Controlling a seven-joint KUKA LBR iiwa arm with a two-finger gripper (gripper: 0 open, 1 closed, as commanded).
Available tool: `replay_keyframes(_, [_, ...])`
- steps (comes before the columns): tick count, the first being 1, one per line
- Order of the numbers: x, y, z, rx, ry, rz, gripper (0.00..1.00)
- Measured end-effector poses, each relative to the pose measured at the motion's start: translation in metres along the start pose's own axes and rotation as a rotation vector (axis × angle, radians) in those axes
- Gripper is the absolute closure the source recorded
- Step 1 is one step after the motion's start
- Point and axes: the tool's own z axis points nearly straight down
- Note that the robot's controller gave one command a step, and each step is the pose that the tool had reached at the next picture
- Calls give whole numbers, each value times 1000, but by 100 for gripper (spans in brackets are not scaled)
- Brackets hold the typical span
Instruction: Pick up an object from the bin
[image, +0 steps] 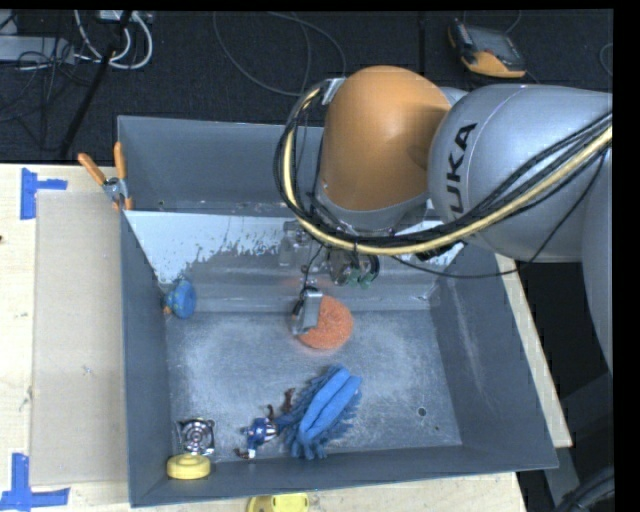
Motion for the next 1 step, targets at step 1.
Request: replay_keyframes(1, [-1, -1, -5, -1, -8, 3, 0])
